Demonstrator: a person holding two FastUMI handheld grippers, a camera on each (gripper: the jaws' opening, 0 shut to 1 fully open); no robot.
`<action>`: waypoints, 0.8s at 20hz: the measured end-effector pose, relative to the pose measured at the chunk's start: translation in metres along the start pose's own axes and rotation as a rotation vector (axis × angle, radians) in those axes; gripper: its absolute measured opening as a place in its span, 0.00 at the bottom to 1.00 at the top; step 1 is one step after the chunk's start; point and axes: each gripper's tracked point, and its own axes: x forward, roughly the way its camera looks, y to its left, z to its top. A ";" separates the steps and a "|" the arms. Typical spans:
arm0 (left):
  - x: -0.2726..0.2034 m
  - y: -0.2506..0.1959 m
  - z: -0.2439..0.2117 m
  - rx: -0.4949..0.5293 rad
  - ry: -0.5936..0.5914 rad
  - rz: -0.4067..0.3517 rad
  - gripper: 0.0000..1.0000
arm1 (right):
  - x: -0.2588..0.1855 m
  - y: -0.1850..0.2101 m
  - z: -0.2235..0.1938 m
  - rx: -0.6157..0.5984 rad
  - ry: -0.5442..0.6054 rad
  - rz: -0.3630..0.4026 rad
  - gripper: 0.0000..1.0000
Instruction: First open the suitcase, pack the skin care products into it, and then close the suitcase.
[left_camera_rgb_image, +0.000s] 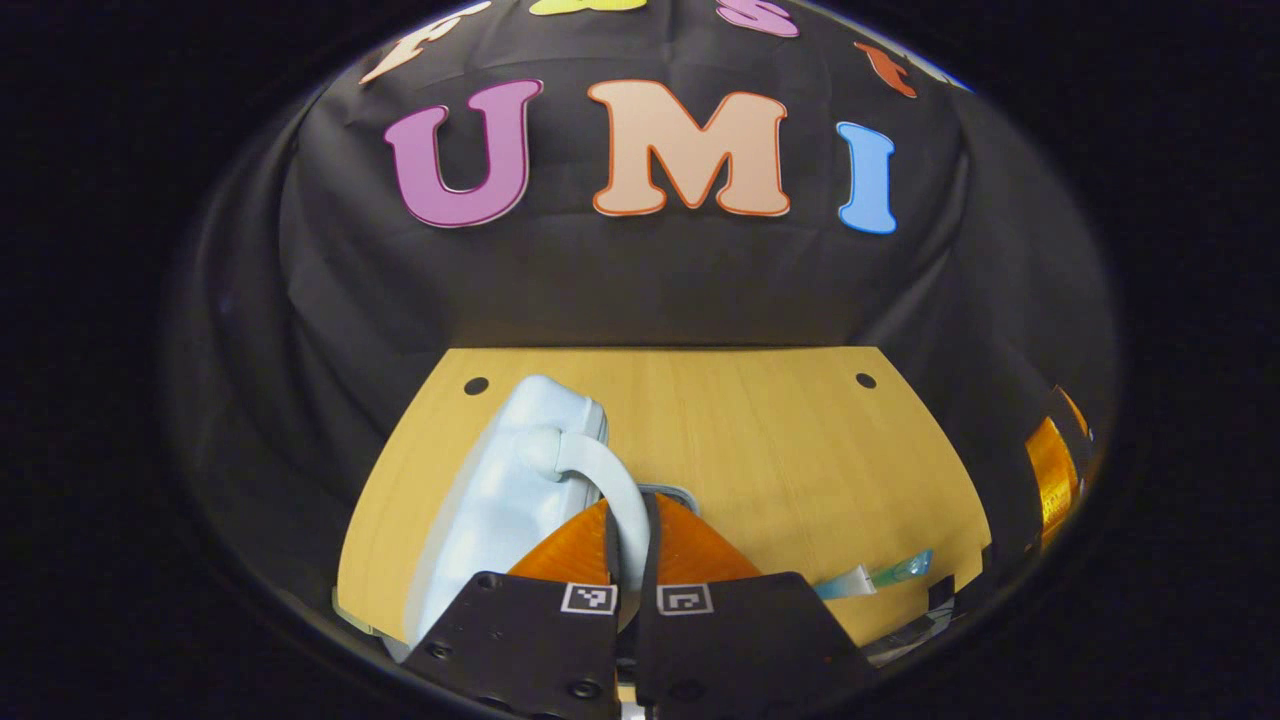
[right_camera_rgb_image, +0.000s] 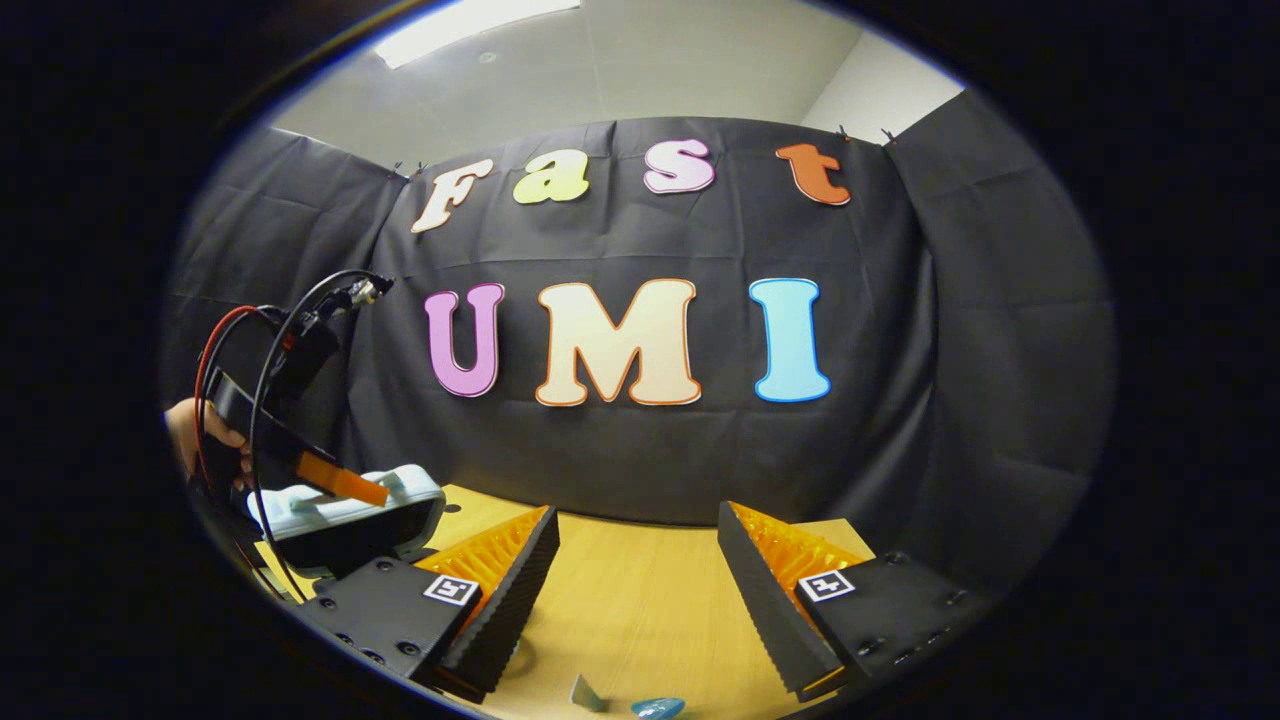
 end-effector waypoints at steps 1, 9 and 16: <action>-0.005 0.013 0.004 -0.004 -0.012 0.010 0.00 | 0.001 0.006 0.001 0.006 -0.001 0.006 1.00; -0.016 0.115 0.021 0.035 -0.088 0.100 0.00 | 0.015 0.064 0.000 0.017 -0.007 -0.009 1.00; -0.012 0.204 0.016 0.028 -0.096 0.177 0.00 | 0.025 0.119 -0.004 -0.013 0.005 -0.009 1.00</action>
